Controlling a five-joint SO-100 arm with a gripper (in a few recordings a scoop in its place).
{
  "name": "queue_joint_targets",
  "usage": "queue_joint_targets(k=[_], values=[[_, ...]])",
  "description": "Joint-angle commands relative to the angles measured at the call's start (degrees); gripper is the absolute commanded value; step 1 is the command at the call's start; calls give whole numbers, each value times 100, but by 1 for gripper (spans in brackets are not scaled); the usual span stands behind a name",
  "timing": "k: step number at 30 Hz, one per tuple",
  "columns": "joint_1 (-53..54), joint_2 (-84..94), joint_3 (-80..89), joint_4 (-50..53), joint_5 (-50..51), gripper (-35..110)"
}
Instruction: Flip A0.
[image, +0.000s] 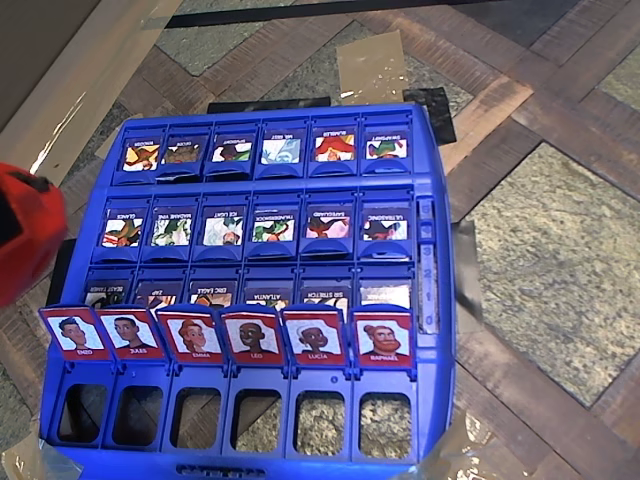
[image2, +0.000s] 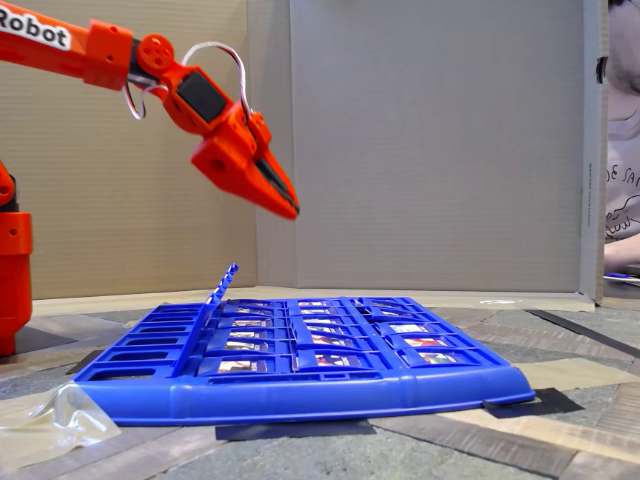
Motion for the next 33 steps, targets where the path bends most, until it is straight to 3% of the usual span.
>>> queue_joint_targets(k=[1,11,19,26,33], values=[[-123,-141,-62,176,624,0],[-545,-624,-422,1397,1468,0],[-562,-738,-483,1854,1345,0],[-606,-677,-949,3243,949,0],[-571,-519,-1529,2997,1327,0]])
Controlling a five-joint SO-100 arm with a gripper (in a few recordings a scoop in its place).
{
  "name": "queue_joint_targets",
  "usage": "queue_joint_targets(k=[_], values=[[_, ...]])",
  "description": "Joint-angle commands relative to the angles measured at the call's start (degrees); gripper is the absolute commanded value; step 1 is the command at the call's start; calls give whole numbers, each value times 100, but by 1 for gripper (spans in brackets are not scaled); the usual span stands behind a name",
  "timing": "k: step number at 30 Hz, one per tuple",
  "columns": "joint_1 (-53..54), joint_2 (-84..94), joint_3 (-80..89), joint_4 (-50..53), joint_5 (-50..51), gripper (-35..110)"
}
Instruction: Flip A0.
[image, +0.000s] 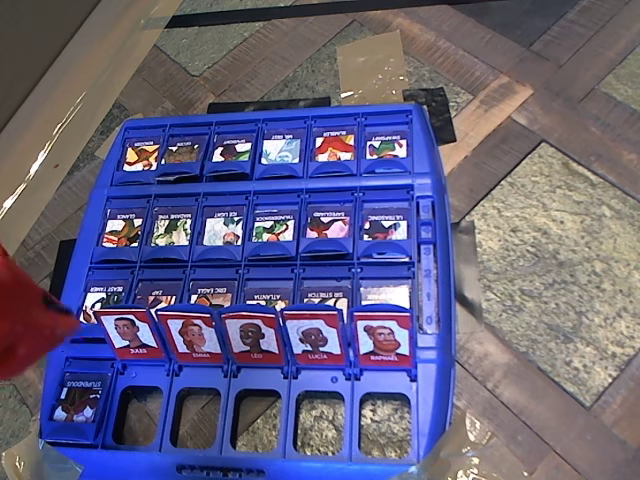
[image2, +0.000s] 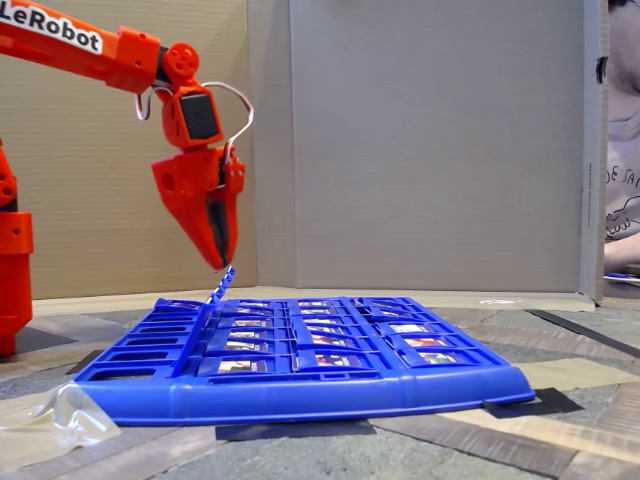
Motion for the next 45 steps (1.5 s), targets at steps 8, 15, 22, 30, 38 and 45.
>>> queue_joint_targets(k=[8,15,22,30,38,45], values=[[141,1600,-62,-817,237,0],[536,3595,1090,-1477,290,0],[905,5221,2206,-2136,694,0],[1274,6926,3586,-2742,1169,0],[1441,7576,4148,-3981,993,0],[1406,7594,4623,-5730,642,0]])
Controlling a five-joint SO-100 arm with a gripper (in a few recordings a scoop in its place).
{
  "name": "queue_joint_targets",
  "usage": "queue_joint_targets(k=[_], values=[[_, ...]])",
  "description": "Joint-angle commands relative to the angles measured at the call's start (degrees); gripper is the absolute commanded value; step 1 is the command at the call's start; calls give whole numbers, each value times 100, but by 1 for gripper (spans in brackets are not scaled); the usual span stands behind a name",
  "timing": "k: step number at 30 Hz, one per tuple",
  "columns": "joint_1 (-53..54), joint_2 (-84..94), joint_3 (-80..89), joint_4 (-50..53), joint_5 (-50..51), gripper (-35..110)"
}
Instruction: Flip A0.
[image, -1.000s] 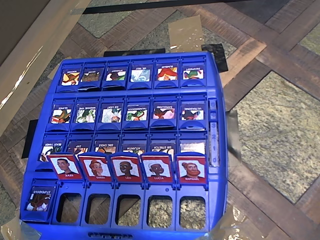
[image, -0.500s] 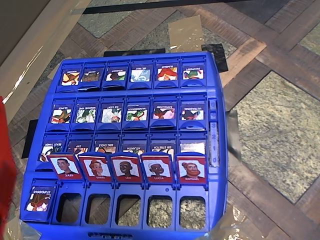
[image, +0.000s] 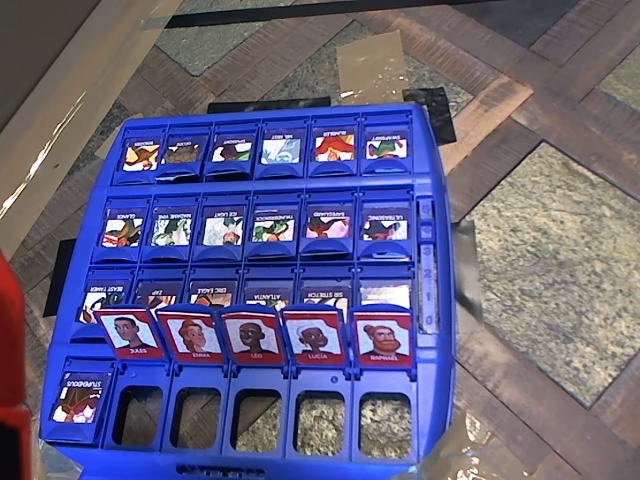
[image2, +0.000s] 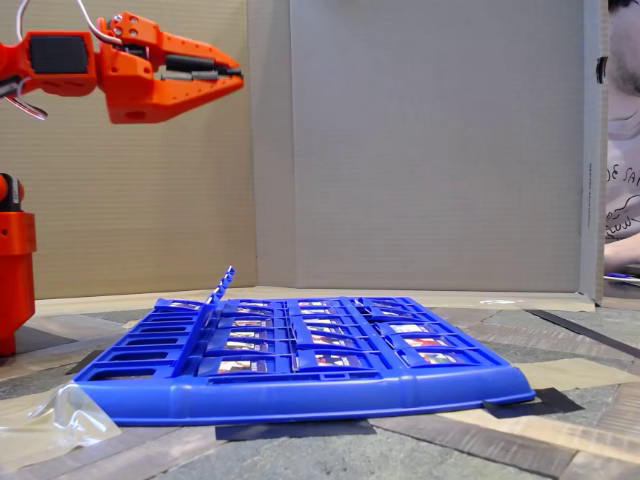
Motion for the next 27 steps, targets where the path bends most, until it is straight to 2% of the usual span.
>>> queue_joint_targets(k=[1,8,18,27], values=[[-18,53,141,-967,-114,0],[-9,53,501,-3270,501,0],[0,53,1063,-5889,1424,0],[0,53,1652,-7787,1705,0]])
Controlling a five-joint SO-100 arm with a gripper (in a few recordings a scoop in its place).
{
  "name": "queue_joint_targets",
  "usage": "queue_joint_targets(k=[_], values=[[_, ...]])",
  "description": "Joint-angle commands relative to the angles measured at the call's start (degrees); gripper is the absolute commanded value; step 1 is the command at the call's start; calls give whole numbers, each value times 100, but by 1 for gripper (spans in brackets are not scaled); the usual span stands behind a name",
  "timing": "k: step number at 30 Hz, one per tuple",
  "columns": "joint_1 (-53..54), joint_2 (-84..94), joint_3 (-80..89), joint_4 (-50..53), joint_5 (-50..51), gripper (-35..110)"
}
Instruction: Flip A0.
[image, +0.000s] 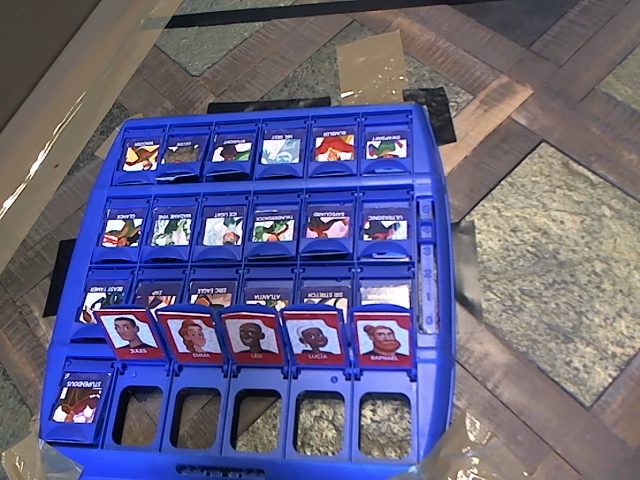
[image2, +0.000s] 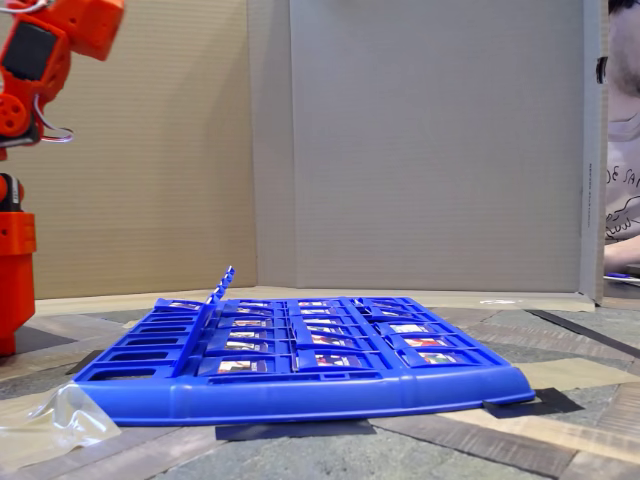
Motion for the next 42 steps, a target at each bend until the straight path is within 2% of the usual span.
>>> queue_joint_targets(k=[1,8,20,29,42], values=[[9,-44,105,-457,114,0],[0,-53,176,-1371,519,0],[141,-79,264,-3577,1072,0],[299,-79,264,-4799,958,0],[220,-53,264,-5010,976,6]])
